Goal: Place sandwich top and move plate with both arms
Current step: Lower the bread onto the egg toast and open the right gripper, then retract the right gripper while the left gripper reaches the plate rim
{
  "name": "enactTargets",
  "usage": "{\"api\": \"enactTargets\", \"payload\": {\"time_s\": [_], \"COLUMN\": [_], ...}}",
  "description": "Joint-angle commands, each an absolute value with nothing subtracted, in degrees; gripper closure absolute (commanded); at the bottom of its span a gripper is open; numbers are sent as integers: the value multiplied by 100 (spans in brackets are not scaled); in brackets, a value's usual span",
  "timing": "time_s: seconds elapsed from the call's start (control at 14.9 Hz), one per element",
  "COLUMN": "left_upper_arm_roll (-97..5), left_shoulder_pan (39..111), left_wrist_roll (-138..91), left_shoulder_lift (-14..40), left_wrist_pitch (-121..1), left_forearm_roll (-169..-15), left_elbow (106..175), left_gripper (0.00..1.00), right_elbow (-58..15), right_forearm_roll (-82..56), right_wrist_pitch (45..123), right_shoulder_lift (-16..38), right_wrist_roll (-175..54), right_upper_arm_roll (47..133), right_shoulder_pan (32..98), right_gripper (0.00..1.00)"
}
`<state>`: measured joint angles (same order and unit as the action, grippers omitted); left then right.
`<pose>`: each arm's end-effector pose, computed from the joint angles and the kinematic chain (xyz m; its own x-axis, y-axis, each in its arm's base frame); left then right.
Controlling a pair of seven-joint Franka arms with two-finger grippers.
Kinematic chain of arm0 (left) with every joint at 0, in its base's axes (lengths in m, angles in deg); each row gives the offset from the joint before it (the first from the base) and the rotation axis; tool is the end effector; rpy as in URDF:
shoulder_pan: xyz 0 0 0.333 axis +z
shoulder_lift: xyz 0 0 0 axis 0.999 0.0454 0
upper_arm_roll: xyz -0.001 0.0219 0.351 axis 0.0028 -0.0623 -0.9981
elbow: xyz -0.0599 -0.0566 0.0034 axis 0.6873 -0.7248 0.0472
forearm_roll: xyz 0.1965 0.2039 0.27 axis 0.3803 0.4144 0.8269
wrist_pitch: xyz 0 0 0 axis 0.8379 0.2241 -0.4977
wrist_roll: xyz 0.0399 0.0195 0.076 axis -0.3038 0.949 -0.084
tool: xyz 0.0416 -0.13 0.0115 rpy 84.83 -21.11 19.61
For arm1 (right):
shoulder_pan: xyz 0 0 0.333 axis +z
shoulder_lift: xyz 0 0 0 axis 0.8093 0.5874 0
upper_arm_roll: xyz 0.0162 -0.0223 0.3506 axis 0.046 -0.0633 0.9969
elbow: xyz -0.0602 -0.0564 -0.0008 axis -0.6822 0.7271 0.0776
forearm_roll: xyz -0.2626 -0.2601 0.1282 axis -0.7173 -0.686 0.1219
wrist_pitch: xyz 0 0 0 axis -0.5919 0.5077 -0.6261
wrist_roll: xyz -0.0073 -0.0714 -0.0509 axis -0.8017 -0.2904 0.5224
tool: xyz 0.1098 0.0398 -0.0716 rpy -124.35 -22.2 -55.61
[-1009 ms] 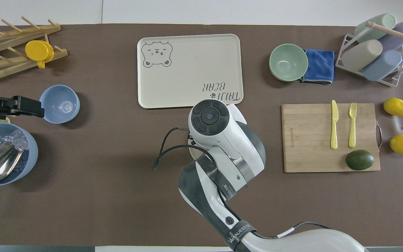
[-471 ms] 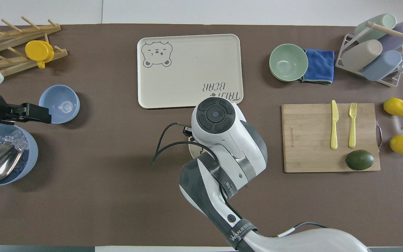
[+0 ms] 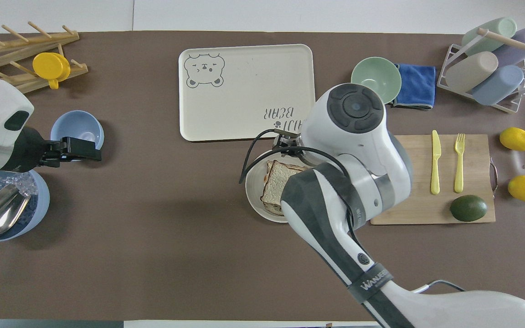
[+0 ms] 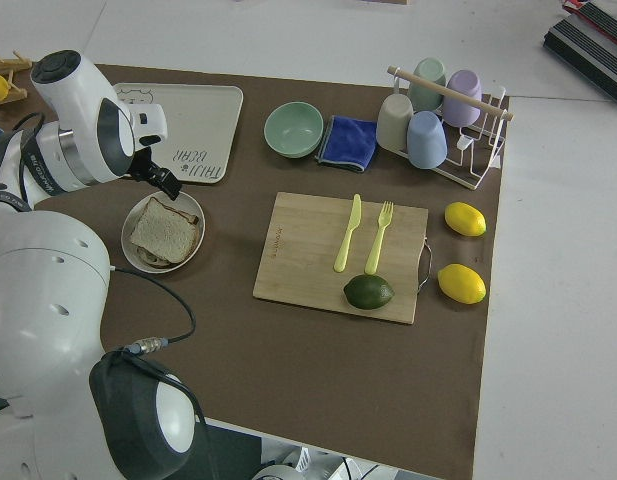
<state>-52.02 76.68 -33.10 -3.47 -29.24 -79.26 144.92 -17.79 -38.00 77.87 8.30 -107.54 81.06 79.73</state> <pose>0.5127 -0.0923 0.5326 0.9997 0.0230 -0.0083 0.0243 -0.9775 0.2094 0.5675 0.2638 0.4446 0.9557 -0.2831 -0.0806 -0.2870 -0.9570 -0.0418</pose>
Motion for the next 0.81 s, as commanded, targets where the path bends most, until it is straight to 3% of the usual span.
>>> {"api": "enactTargets", "payload": {"time_s": [0.0, 0.2, 0.54, 0.74], "left_upper_arm_roll": [-5234, -5234, -5234, -5234], "left_shoulder_pan": [7142, 6457, 5252, 4918], "left_wrist_roll": [-2902, -2753, -2127, -2163], "left_shoulder_lift": [-487, -303, 681, 1147], "left_wrist_pitch": [-3678, -4600, -6218, -6641], "left_forearm_roll": [-8224, -8717, -9086, -9104], "left_elbow": [15183, 15667, 15783, 15730], "left_gripper": [0, 0, 0, 0], "right_elbow": [-1813, -1682, -1681, -1672], "right_forearm_roll": [-3648, -3665, -3700, -3814], "right_wrist_pitch": [7267, 6575, 5554, 5228], "right_shoulder_lift": [501, 255, -421, -554], "right_wrist_roll": [-9555, -9053, -7701, -7531], "right_upper_arm_roll": [8151, 8115, 8115, 7966], "right_shoulder_pan": [7241, 6634, 5782, 5754], "right_gripper": [0, 0, 0, 0]}}
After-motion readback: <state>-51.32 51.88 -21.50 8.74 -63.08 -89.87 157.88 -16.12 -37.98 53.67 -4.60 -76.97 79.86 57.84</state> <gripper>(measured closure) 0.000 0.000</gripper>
